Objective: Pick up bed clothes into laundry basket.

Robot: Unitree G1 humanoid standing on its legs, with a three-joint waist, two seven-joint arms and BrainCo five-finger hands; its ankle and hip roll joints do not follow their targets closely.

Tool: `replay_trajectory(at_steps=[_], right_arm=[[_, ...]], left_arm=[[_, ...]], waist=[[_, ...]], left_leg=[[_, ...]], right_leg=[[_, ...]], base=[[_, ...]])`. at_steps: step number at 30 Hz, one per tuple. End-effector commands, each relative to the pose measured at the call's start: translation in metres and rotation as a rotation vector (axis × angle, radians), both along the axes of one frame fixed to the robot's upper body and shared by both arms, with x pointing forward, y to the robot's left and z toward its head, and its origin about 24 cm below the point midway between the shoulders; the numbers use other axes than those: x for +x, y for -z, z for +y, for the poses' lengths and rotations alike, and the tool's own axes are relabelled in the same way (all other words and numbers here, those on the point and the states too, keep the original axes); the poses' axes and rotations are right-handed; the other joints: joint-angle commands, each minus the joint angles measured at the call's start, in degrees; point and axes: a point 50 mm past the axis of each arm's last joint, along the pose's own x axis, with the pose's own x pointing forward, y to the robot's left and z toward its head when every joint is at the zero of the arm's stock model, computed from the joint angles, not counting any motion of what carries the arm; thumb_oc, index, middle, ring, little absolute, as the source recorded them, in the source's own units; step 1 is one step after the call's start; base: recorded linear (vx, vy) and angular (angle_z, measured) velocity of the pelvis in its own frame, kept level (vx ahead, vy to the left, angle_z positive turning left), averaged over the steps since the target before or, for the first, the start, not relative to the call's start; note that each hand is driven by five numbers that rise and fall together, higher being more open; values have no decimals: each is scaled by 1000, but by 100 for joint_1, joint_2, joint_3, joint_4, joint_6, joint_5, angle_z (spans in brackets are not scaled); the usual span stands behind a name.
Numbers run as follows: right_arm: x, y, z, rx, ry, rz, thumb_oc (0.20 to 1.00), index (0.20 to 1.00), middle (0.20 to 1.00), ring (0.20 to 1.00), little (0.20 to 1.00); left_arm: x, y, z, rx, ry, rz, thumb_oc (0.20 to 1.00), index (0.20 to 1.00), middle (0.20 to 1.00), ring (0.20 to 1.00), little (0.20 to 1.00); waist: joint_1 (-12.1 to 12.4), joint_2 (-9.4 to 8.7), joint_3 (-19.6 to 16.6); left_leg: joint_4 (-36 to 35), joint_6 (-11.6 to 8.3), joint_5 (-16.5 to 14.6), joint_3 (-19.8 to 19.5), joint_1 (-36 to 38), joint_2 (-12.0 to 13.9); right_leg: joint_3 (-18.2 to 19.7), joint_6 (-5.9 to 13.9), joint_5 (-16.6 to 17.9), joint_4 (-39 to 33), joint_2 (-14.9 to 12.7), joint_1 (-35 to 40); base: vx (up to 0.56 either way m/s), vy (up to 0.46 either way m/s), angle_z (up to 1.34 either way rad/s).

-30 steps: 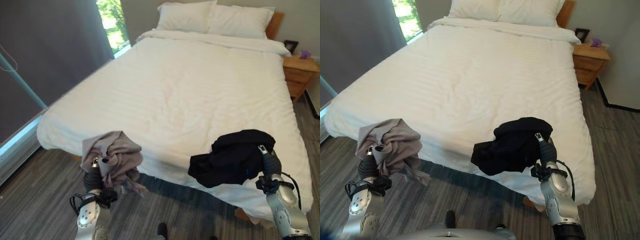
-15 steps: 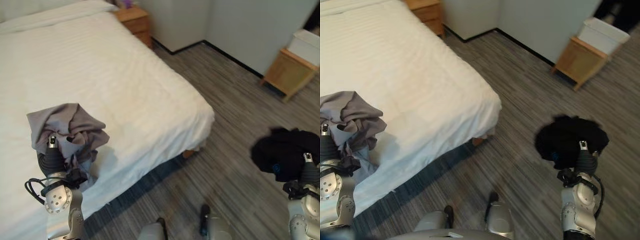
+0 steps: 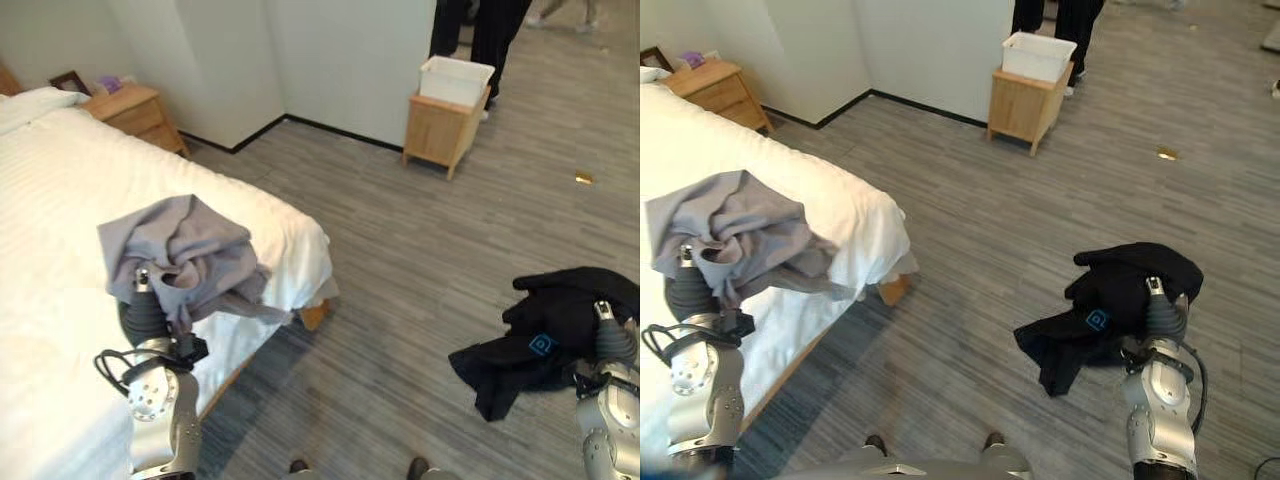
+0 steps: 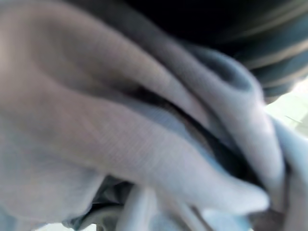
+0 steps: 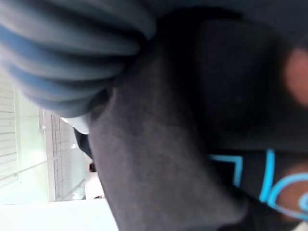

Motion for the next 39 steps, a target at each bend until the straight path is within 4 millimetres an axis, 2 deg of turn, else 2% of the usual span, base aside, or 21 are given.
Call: replay_trajectory(at_steps=[1, 2, 5, 6, 8, 11, 14, 18, 21, 23, 25, 29, 30, 31, 33, 34, 35, 37, 39], right_arm=[[32, -43, 10, -23, -82, -225, 200, 200, 200, 200, 200], [33, -42, 14, -7, -97, -232, 200, 200, 200, 200, 200], [34, -42, 27, -20, -166, -229, 200, 200, 200, 200, 200], [34, -41, 27, -21, -165, -228, 200, 200, 200, 200, 200], [36, -39, 38, -19, -208, -216, 200, 200, 200, 200, 200], [34, -36, 44, -9, -215, -215, 200, 200, 200, 200, 200], [33, -34, 45, -22, -219, -200, 200, 200, 200, 200, 200], [36, -38, 42, -33, -203, -211, 200, 200, 200, 200, 200], [32, -38, 37, -37, -172, -220, 200, 200, 200, 200, 200], [31, -38, 36, -38, -164, -219, 200, 200, 200, 200, 200], [25, -36, 29, -37, -128, -209, 200, 200, 200, 200, 200], [27, -39, 29, -29, -123, -227, 200, 200, 200, 200, 200], [28, -41, 31, -30, -130, -239, 200, 200, 200, 200, 200], [32, -45, 35, -28, -150, -256, 200, 200, 200, 200, 200], [32, -45, 35, -28, -150, -258, 200, 200, 200, 200, 200], [40, -51, 43, -26, -186, -283, 200, 200, 200, 200, 200], [43, -54, 48, -24, -206, -300, 200, 200, 200, 200, 200], [46, -56, 51, -25, -223, -302, 200, 200, 200, 200, 200], [46, -55, 48, -32, -213, -292, 200, 200, 200, 200, 200]], left_arm=[[9, -36, 1, 51, 41, -170, 200, 200, 200, 200, 200], [11, -35, -2, 38, 58, -170, 200, 200, 200, 200, 200], [14, -33, -13, 65, 134, -147, 200, 200, 200, 200, 200], [14, -32, -13, 65, 134, -146, 200, 200, 200, 200, 200], [16, -28, -19, 52, 174, -130, 200, 200, 200, 200, 200], [18, -29, -23, 31, 181, -144, 200, 200, 200, 200, 200], [16, -32, -19, 56, 156, -148, 200, 200, 200, 200, 200], [5, -35, 2, 112, 45, -140, 200, 200, 200, 200, 200], [-10, -28, 20, 124, -75, -104, 200, 200, 200, 200, 200], [-14, -27, 23, 126, -88, -99, 200, 200, 200, 200, 200], [-30, -24, 36, 134, -171, -81, 200, 200, 200, 200, 200], [-31, -29, 41, 152, -200, -94, 200, 200, 200, 200, 200], [-28, -32, 42, 157, -200, -104, 200, 200, 200, 200, 200], [-24, -37, 42, 177, -194, -119, 200, 200, 200, 200, 200], [-23, -38, 42, 177, -195, -121, 200, 200, 200, 200, 200], [-16, -44, 40, 220, -173, -126, 200, 200, 200, 200, 200], [-14, -48, 40, 231, -170, -141, 200, 200, 200, 200, 200], [-11, -53, 37, 220, -146, -174, 200, 200, 200, 200, 200], [-9, -54, 34, 191, -123, -194, 200, 200, 200, 200, 200]], waist=[[419, -316, 168], [407, -329, 170], [340, -268, 77], [346, -269, 68], [269, -158, -35], [210, -94, -109], [196, -64, -123], [318, -93, -6], [431, -151, 86], [453, -166, 102], [558, -204, 106], [587, -189, 112], [595, -160, 105], [579, -66, 163], [592, -71, 161], [542, 12, 268], [531, 39, 318], [474, 59, 341], [370, 33, 361]], left_leg=[[446, 190, -158, -1375, -612, -1175], [379, 218, -176, -1463, -657, -1291], [168, 366, -129, -1411, -584, -1450], [150, 368, -122, -1406, -578, -1450], [-216, 449, -68, -1391, -349, -1444], [-418, 494, -41, -1440, -194, -1475], [-518, 537, 23, -1444, -145, -1486], [-317, 580, -107, -1492, -185, -1505], [-281, 594, -94, -1449, -201, -1525], [-274, 596, -111, -1441, -191, -1526], [-293, 603, -166, -1376, -159, -1529], [-303, 643, -219, -1350, -153, -1573], [-299, 672, -312, -1345, -127, -1591], [-285, 724, -350, -1321, -101, -1579], [-279, 732, -351, -1306, -123, -1586], [-311, 788, -402, -1237, -41, -1586], [-369, 783, -400, -1163, 5, -1556], [-492, 725, -447, -1060, 163, -1438], [-586, 665, -527, -1054, 347, -1349]], right_leg=[[615, -68, -221, -145, 6, 221], [621, -65, -197, -161, 41, 233], [631, -75, -168, -174, 160, 199], [637, -74, -170, -168, 159, 192], [717, -95, -188, -231, 281, 172], [712, -89, -204, -239, 287, 189], [722, -77, -177, -182, 264, 128], [715, -77, -249, -104, 228, 134], [593, -68, -176, -168, 194, 198], [573, -59, -170, -188, 190, 220], [514, -23, -171, -237, 161, 267], [497, 30, -199, -207, 95, 273], [502, 80, -297, -42, 44, 242], [484, 160, -290, 446, -77, 17], [506, 168, -339, 552, -96, -57], [471, 350, -20, 1097, -270, -461], [442, 402, 117, 1109, -330, -671], [314, 350, 228, 791, -377, -906], [377, 326, 365, 440, -326, -1057]], base=[[-9, -192, -76], [-2, -146, -85], [23, -53, -17], [15, -3, 5], [9, 25, -12], [19, 68, -7], [-44, 54, 0], [-59, 24, 1], [-26, 29, -1], [17, 11, 2], [100, 59, 6], [56, 56, 2], [122, 144, 4], [72, 100, 5], [17, 66, 4], [39, 65, 1], [74, 44, -15], [157, -81, -44], [278, -129, -57]])
